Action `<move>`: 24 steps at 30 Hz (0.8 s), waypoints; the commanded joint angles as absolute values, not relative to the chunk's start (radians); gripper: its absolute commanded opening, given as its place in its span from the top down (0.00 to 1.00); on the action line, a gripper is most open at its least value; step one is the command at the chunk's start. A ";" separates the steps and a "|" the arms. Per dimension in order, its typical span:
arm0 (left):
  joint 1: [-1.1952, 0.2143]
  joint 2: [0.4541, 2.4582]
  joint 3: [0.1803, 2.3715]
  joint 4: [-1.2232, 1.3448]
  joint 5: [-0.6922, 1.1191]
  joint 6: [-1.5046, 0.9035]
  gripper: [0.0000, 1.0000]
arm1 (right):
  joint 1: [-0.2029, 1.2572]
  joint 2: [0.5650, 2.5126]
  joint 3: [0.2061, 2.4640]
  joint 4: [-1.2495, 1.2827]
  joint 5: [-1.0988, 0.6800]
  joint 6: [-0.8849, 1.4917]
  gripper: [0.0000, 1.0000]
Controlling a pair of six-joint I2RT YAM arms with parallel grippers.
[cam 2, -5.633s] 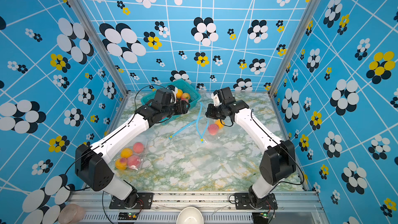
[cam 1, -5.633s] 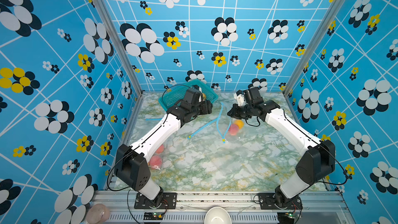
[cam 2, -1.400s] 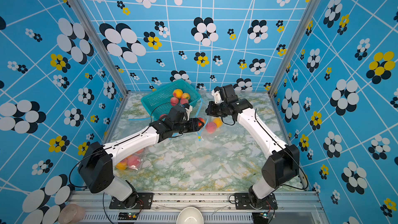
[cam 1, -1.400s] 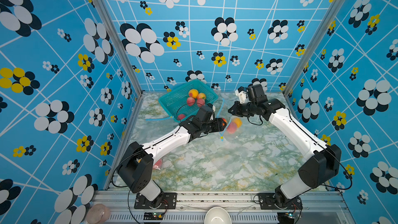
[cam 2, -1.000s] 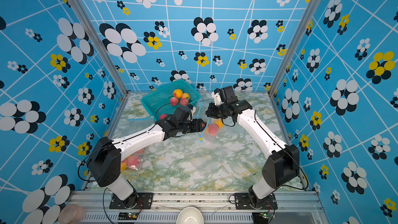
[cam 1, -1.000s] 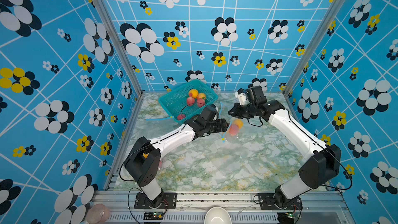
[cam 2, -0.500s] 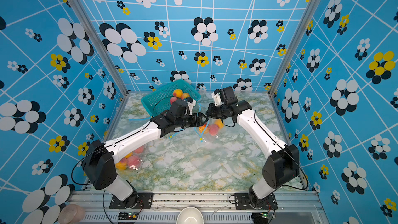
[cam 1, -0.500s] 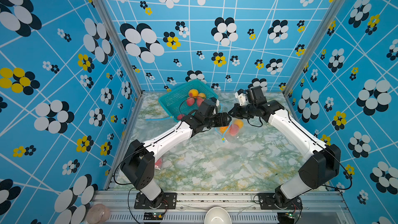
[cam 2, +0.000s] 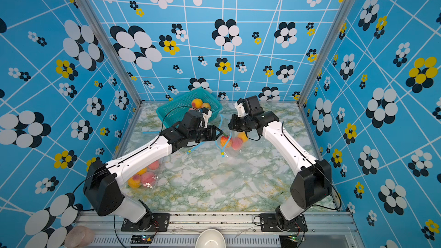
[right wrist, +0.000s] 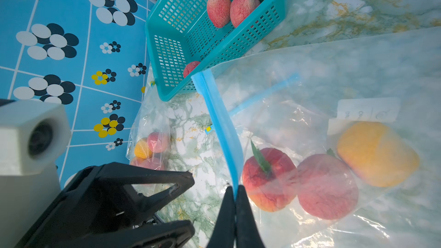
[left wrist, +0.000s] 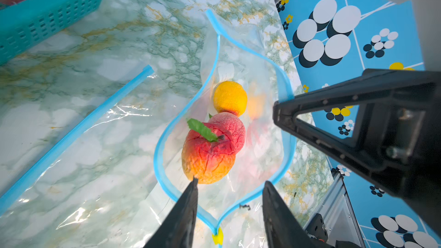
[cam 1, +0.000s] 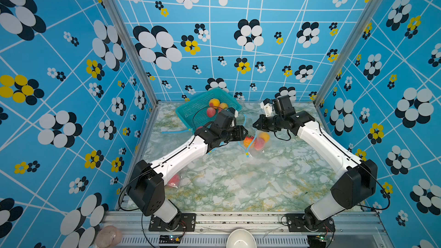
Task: Place the peach in a zip-top bag and seal the zipper
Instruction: Pick up the peach from the basket.
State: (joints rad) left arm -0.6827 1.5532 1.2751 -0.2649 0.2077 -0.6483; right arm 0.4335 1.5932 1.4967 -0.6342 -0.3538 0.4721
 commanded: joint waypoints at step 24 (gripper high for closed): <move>-0.372 1.840 1.688 -0.675 -0.212 -0.330 0.37 | 0.429 1.586 1.503 -0.618 -0.365 0.466 1.00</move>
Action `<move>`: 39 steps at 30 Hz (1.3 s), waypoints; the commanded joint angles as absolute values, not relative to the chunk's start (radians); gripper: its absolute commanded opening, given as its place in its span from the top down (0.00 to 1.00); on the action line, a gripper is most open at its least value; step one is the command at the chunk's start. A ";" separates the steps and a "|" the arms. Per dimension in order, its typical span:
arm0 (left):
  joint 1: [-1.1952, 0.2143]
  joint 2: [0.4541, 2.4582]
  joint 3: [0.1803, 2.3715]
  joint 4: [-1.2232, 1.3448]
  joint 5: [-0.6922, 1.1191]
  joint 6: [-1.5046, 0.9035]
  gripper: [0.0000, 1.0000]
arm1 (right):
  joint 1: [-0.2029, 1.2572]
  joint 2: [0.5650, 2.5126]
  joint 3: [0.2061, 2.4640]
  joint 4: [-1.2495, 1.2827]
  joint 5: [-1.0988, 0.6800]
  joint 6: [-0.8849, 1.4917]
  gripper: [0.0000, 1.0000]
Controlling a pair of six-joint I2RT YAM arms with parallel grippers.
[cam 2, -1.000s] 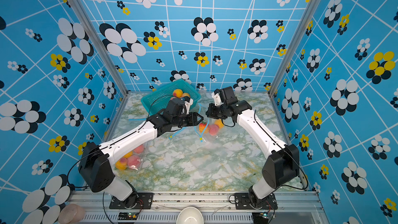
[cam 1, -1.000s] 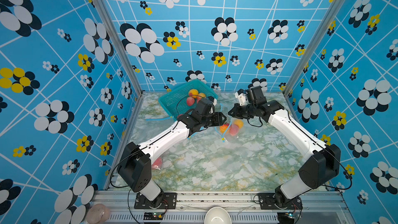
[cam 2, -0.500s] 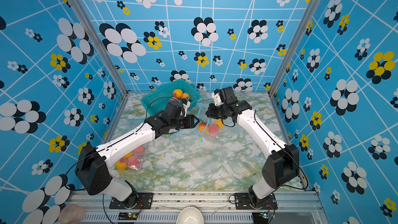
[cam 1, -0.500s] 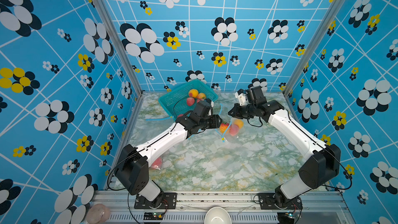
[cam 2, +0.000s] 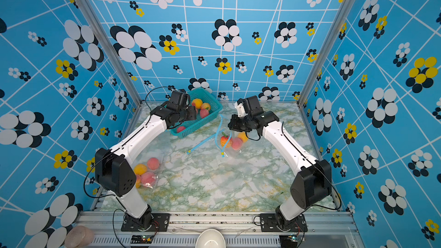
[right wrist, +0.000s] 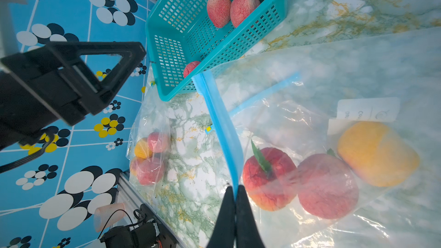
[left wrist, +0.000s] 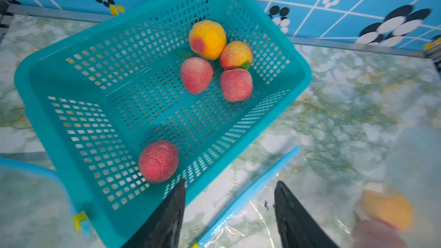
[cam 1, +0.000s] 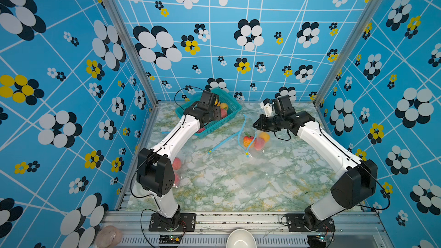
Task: Place the peach in a zip-top bag and seal the zipper
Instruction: Pick up the peach from the basket.
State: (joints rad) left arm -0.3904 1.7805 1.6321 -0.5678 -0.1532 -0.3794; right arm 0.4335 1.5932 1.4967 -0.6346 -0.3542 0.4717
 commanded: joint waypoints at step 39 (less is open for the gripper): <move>-0.230 2.301 2.036 -1.012 -0.180 -0.252 0.25 | 0.430 1.583 1.463 -0.595 -0.365 0.471 1.00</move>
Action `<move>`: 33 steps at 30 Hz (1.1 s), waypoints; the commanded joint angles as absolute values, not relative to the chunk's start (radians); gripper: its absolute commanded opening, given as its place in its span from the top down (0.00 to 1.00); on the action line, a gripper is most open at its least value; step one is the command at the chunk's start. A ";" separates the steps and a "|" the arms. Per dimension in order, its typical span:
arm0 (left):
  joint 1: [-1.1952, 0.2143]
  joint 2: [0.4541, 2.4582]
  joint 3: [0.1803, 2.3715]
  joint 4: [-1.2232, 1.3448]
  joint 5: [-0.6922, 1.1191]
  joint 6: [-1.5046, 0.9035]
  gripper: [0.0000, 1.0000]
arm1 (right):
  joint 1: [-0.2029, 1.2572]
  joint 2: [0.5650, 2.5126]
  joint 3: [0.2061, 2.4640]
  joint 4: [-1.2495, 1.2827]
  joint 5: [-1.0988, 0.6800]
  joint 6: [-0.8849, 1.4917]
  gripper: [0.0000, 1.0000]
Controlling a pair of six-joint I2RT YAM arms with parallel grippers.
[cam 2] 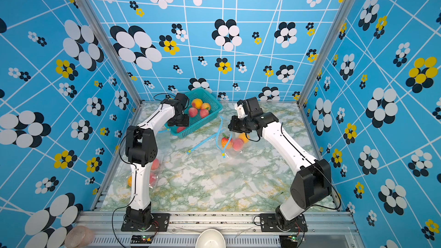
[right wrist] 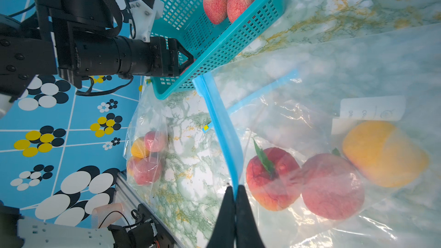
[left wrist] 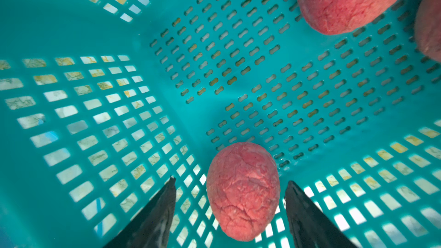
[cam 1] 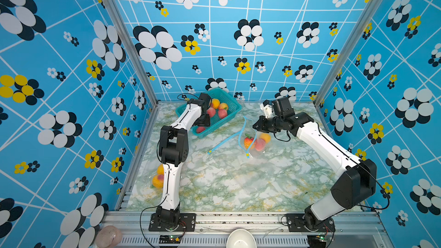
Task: Place the peach in a zip-top bag and seal the zipper
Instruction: Pick up the peach from the basket.
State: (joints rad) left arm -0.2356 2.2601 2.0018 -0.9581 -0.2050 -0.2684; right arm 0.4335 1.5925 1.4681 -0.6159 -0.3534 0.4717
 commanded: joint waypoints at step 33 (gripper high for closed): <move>-0.174 2.273 2.140 -1.035 0.110 -0.241 0.61 | 0.430 1.584 1.449 -0.581 -0.356 0.477 1.00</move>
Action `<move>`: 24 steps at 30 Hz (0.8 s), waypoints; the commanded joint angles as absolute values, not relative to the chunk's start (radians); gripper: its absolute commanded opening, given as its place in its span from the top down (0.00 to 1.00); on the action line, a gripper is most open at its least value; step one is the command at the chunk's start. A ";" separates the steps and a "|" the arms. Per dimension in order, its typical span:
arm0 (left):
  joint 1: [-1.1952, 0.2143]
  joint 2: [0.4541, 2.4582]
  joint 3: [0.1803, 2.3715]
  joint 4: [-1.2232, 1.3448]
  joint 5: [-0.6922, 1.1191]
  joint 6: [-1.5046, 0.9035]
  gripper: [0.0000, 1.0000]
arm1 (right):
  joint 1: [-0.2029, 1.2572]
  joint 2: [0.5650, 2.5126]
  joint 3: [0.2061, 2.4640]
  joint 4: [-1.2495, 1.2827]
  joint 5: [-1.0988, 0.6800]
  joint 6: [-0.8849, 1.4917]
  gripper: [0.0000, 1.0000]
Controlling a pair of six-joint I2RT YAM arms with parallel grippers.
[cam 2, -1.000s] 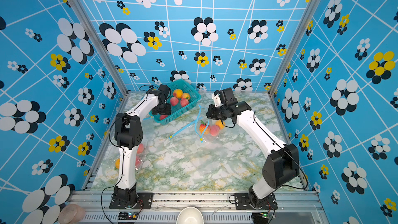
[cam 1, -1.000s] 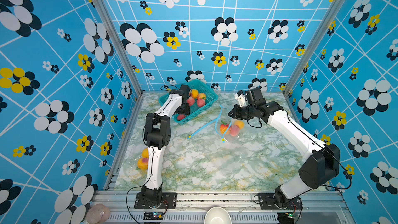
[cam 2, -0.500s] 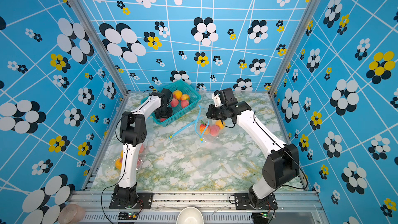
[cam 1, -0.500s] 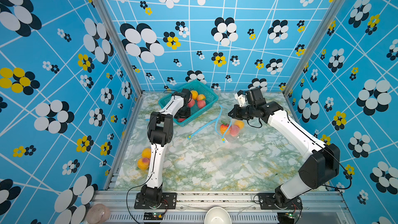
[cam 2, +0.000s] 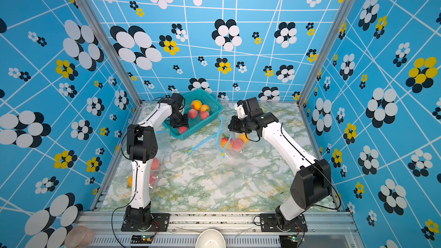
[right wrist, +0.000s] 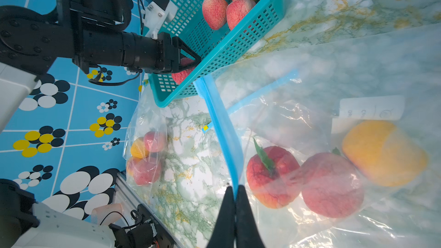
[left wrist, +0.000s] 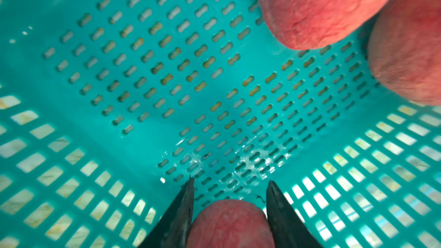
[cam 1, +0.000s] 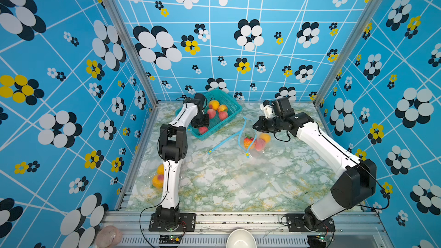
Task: Place the peach in a zip-top bag and seal the zipper
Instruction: Pick up the peach from the basket.
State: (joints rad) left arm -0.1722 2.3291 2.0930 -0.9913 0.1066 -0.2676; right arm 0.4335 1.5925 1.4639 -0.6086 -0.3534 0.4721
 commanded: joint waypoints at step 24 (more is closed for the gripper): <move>-0.193 1.856 1.639 -0.212 0.821 -0.772 0.59 | 0.426 1.608 1.463 -0.571 -0.347 0.478 1.00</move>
